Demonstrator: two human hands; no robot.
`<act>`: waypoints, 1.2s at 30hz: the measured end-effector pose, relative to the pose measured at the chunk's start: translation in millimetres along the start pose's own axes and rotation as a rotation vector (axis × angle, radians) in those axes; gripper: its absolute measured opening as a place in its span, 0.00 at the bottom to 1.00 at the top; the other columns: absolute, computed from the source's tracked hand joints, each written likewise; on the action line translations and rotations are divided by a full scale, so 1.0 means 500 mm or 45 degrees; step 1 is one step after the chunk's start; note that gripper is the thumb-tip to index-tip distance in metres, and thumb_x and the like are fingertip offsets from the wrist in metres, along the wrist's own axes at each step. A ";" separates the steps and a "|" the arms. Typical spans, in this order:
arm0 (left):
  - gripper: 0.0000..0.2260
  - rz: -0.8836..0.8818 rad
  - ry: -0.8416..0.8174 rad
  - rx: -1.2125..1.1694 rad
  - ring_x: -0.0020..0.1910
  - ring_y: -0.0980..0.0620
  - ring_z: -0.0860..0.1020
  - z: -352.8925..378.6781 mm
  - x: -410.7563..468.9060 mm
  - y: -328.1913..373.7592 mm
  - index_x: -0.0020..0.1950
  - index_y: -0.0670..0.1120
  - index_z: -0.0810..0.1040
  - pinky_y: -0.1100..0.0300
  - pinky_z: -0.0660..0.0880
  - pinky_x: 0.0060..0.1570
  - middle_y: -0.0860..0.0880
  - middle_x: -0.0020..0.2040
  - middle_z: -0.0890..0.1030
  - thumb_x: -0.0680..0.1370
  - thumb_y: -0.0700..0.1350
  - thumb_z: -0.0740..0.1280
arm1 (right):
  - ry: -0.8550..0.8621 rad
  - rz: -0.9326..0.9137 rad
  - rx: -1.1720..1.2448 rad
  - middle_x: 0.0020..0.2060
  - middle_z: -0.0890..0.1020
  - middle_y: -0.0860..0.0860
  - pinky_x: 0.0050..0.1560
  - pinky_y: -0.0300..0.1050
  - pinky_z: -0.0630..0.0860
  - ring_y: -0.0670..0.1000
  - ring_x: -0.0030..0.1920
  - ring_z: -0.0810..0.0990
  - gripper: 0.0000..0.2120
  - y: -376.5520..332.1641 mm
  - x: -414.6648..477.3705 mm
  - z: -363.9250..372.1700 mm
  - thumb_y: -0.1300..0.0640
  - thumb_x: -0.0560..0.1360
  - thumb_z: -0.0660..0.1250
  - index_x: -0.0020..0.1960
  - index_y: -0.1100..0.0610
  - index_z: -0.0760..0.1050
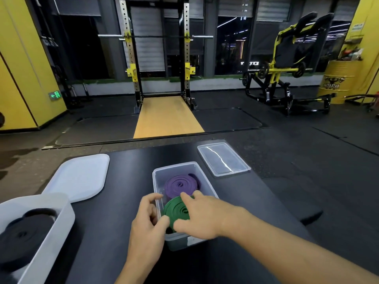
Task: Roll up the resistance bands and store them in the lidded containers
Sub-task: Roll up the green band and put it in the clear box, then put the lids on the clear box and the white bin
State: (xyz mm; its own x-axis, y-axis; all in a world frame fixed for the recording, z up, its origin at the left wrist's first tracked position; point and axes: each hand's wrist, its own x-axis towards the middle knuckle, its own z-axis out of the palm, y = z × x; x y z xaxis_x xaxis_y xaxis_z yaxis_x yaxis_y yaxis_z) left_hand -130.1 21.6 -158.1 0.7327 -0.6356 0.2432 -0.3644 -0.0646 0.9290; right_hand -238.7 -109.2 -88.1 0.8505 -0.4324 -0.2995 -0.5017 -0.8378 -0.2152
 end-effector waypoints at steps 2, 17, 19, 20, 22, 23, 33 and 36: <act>0.23 -0.014 -0.021 0.022 0.33 0.56 0.69 -0.015 0.008 -0.007 0.62 0.61 0.74 0.56 0.70 0.39 0.52 0.33 0.68 0.71 0.42 0.66 | 0.035 0.001 -0.125 0.74 0.68 0.58 0.65 0.56 0.71 0.61 0.71 0.71 0.41 -0.009 0.007 -0.003 0.33 0.77 0.57 0.83 0.53 0.53; 0.22 -0.181 0.091 -0.244 0.51 0.46 0.83 0.003 0.093 -0.050 0.67 0.59 0.79 0.52 0.79 0.53 0.43 0.53 0.83 0.73 0.53 0.65 | 0.914 -0.318 0.541 0.46 0.76 0.45 0.50 0.36 0.72 0.43 0.48 0.76 0.08 0.136 0.131 0.005 0.53 0.82 0.67 0.50 0.52 0.85; 0.22 -0.173 0.084 -0.246 0.52 0.48 0.83 0.002 0.093 -0.053 0.66 0.61 0.80 0.57 0.79 0.52 0.46 0.51 0.84 0.72 0.54 0.65 | 1.051 -0.217 0.696 0.44 0.78 0.46 0.47 0.30 0.68 0.42 0.46 0.77 0.08 0.149 0.158 -0.009 0.56 0.82 0.67 0.47 0.54 0.84; 0.21 -0.170 0.075 -0.241 0.52 0.48 0.83 0.000 0.093 -0.057 0.66 0.62 0.79 0.57 0.79 0.53 0.47 0.50 0.84 0.73 0.55 0.65 | 1.075 -0.140 0.748 0.44 0.78 0.46 0.46 0.28 0.67 0.42 0.46 0.76 0.09 0.156 0.172 -0.016 0.56 0.82 0.66 0.47 0.54 0.84; 0.21 -0.160 0.060 -0.238 0.54 0.46 0.83 -0.004 0.093 -0.065 0.67 0.64 0.79 0.50 0.80 0.57 0.44 0.52 0.83 0.73 0.56 0.65 | 1.051 0.030 0.770 0.46 0.80 0.46 0.46 0.30 0.66 0.44 0.48 0.76 0.09 0.181 0.202 -0.021 0.56 0.83 0.64 0.51 0.53 0.83; 0.21 -0.154 0.055 -0.245 0.54 0.44 0.82 -0.004 0.093 -0.069 0.67 0.65 0.78 0.46 0.80 0.59 0.42 0.54 0.83 0.74 0.57 0.66 | 1.016 0.115 0.707 0.50 0.81 0.48 0.49 0.35 0.68 0.48 0.52 0.78 0.10 0.200 0.217 -0.018 0.57 0.84 0.62 0.55 0.54 0.83; 0.24 -0.143 0.030 -0.292 0.55 0.41 0.82 -0.006 0.098 -0.085 0.68 0.69 0.76 0.40 0.79 0.61 0.41 0.54 0.83 0.71 0.64 0.65 | 0.786 0.395 -0.033 0.46 0.73 0.50 0.51 0.50 0.74 0.56 0.53 0.73 0.10 0.252 0.260 0.044 0.51 0.81 0.62 0.47 0.56 0.76; 0.23 -0.133 0.024 -0.287 0.54 0.41 0.83 -0.005 0.099 -0.088 0.68 0.69 0.76 0.39 0.79 0.61 0.40 0.54 0.83 0.72 0.63 0.65 | 0.782 0.481 0.031 0.43 0.78 0.53 0.43 0.48 0.73 0.58 0.47 0.76 0.11 0.245 0.264 0.035 0.51 0.80 0.65 0.43 0.57 0.74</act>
State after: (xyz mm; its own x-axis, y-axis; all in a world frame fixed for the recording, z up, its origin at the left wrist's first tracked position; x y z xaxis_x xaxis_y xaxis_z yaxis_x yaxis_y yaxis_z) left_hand -76.6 -5.1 -186.1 0.7710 -0.6200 0.1454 -0.1499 0.0452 0.9877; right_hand -190.4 -263.1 -170.2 0.5496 -0.8067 0.2174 -0.7766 -0.5892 -0.2231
